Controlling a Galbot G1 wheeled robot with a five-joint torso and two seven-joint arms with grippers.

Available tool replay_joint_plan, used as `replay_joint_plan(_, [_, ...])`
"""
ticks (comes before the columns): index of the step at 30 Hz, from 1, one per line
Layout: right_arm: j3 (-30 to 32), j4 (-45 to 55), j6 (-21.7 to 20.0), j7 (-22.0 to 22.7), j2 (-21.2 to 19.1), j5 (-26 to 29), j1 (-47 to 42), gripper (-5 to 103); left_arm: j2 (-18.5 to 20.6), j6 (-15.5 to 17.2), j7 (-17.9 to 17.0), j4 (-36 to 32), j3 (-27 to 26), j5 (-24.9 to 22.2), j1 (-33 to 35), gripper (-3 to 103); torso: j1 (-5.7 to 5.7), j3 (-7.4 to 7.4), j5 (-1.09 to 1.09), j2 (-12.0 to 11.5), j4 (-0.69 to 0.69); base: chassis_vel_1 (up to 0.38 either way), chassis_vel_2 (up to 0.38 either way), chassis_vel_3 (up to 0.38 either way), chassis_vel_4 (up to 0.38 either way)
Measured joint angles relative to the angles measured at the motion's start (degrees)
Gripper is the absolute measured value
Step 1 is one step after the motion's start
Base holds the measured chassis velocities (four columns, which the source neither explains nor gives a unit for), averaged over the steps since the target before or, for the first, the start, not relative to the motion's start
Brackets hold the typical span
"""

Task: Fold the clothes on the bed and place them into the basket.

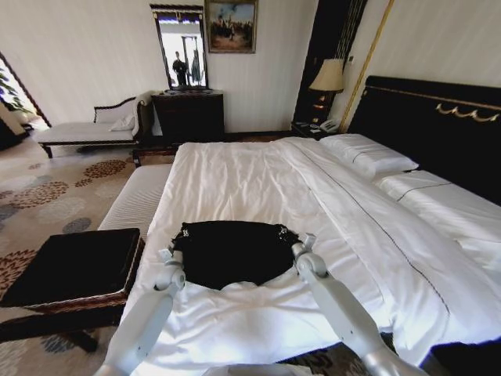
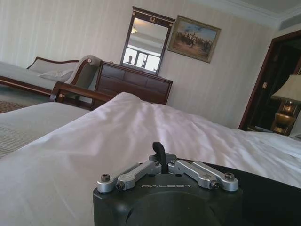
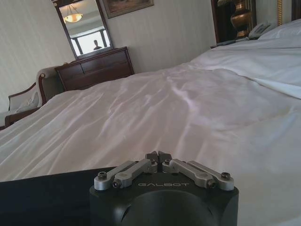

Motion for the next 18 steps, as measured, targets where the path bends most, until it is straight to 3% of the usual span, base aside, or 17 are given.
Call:
replay_joint_plan(10, [4.15,11.66,-0.03,0.1,-1.24,-2.47,-11.44,0,3.11,-2.54,-1.35,-8.19,-1.51,3.58,8.33,1,0.0,0.0,0.01,0.0,-0.01,0.0,0.0,0.0,0.0])
replay_joint_plan(18, [4.07,12.06,0.24,-0.21,-0.37,-4.86,-15.73,0,4.01,-4.18,-1.05,-9.1,-2.71,6.55,13.33,1,0.0,0.0,0.0,0.0,0.0,0.0,0.0,0.0,0.0])
